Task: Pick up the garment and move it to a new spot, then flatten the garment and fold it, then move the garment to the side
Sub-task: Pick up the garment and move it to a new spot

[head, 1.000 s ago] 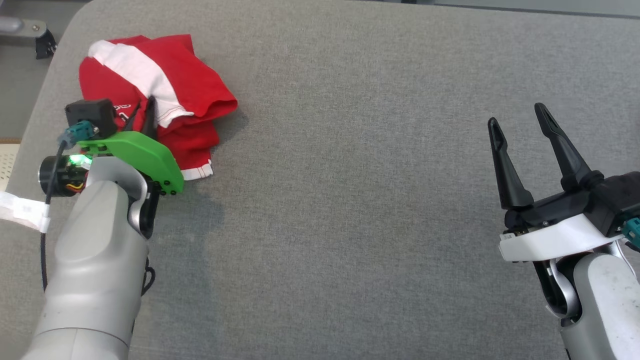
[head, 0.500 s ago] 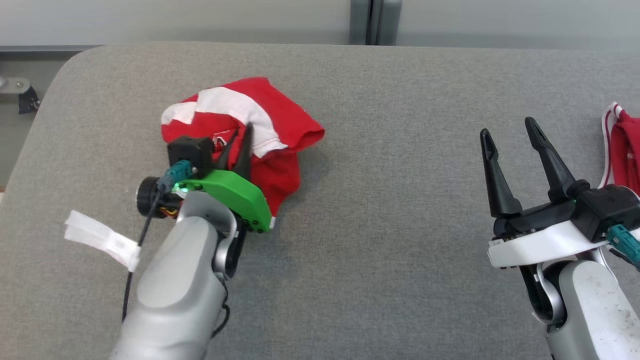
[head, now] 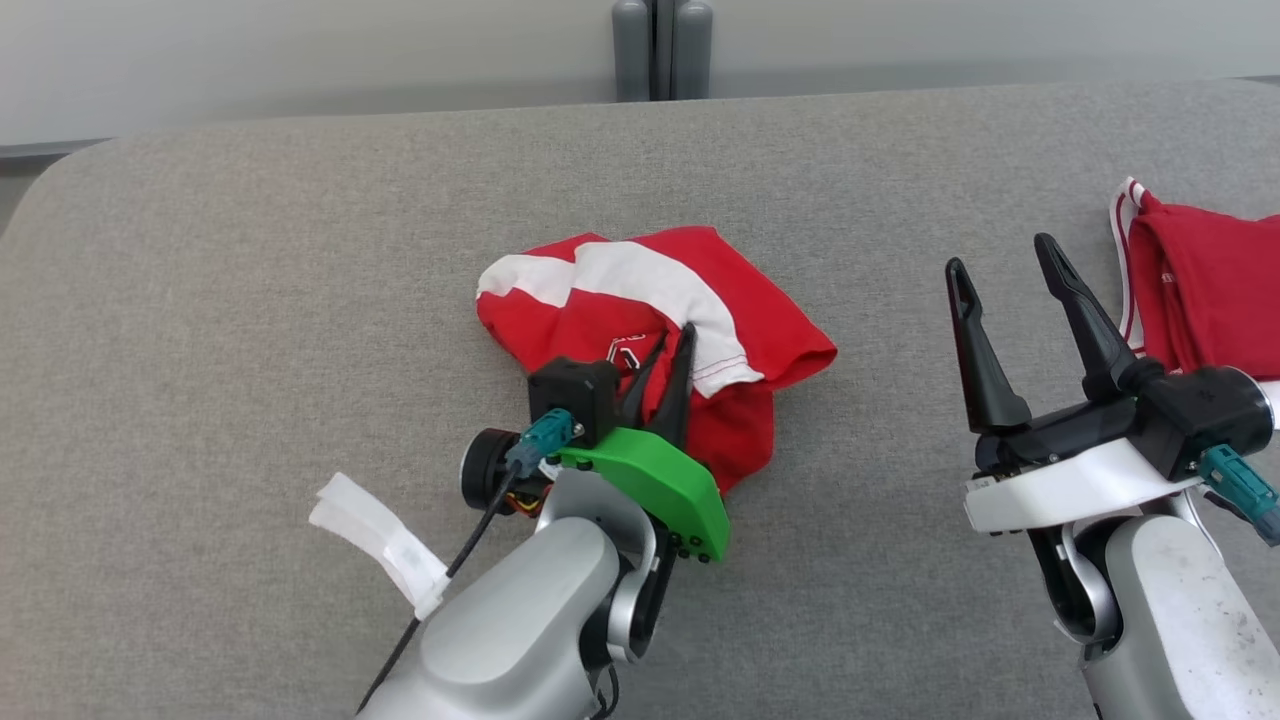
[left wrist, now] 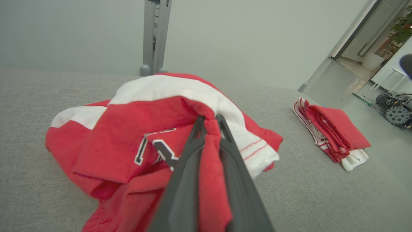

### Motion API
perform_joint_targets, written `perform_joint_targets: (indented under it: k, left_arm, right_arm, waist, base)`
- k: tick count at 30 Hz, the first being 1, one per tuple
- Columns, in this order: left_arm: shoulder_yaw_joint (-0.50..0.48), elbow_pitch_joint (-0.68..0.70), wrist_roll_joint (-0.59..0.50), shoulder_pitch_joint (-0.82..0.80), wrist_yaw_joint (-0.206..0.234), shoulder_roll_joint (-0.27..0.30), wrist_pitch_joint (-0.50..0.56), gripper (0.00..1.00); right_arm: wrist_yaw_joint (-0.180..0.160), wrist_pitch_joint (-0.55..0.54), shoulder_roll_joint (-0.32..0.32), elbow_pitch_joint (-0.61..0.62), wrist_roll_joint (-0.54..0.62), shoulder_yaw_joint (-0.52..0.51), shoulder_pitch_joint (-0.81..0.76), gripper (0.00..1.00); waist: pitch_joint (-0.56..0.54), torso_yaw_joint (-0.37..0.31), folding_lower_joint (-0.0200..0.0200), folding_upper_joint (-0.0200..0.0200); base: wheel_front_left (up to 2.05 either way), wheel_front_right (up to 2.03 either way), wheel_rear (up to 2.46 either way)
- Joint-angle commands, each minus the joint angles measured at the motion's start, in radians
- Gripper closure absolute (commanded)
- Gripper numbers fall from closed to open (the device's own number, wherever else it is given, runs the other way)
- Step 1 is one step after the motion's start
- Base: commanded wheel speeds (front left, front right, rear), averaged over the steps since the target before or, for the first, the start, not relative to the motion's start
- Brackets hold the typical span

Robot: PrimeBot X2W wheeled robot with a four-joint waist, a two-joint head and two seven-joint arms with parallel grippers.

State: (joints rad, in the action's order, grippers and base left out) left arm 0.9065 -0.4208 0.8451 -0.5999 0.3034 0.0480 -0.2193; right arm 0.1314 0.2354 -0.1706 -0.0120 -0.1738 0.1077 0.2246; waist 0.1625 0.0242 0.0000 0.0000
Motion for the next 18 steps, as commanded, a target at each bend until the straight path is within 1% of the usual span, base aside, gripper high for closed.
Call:
perform_joint_targets:
  k: [1,2,3,4,5,8,13,16,18]
  left_arm:
    - [0.033,-0.006,0.024,-0.021,0.013,0.005,-0.01,1.0]
    - [0.06,-0.013,0.037,-0.024,0.017,0.005,-0.013,1.0]
    - [0.088,-0.02,0.054,-0.03,0.025,0.005,-0.016,0.52]
    - [0.102,-0.023,0.067,-0.037,0.028,0.005,-0.019,0.18]
    - [0.118,-0.028,0.08,-0.044,0.035,0.006,-0.024,0.0]
    - [0.154,-0.046,0.114,-0.059,0.044,0.005,-0.035,0.0]
    - [0.158,-0.07,0.121,-0.093,0.052,0.005,-0.045,0.0]
    - [0.107,-0.081,0.064,-0.124,0.058,0.005,-0.048,0.0]
    - [0.056,-0.075,0.011,-0.118,0.052,0.026,-0.046,0.0]
  right_arm:
    - [-0.002,0.005,-0.001,-0.004,-0.003,0.002,0.011,0.0]
    - [-0.002,0.005,0.0,-0.006,-0.003,0.0,0.009,0.0]
    - [-0.002,0.006,0.001,-0.007,-0.003,-0.001,0.009,0.0]
    - [-0.002,0.006,0.003,-0.008,-0.003,-0.001,0.008,0.0]
    - [-0.002,0.007,0.004,-0.01,-0.004,-0.001,0.007,0.0]
    - [-0.002,0.007,0.006,-0.016,-0.002,-0.002,0.001,0.0]
    - [-0.002,0.007,0.008,-0.028,0.002,-0.003,-0.01,0.0]
    - [-0.002,0.004,0.008,-0.034,0.003,-0.004,-0.015,0.0]
    - [-0.002,0.001,0.007,-0.039,0.004,-0.002,-0.021,0.0]
  waist:
    - [-0.001,-0.016,0.0,0.0]
    - [-0.002,-0.019,0.0,0.0]
    - [-0.003,-0.021,0.0,0.0]
    - [-0.004,-0.023,0.0,0.0]
    - [-0.005,-0.024,0.0,0.0]
    - [-0.008,-0.022,0.0,0.0]
    - [-0.021,-0.003,0.0,0.0]
    - [-0.029,0.015,0.0,0.0]
    - [-0.033,0.026,0.0,0.0]
  base:
    - [0.0,0.0,0.0]
    - [0.0,0.0,0.0]
    - [0.0,0.0,0.0]
    - [0.0,0.0,0.0]
    - [0.0,0.0,0.0]
    - [0.0,0.0,0.0]
    - [0.0,0.0,0.0]
    - [0.0,0.0,0.0]
    - [0.0,0.0,0.0]
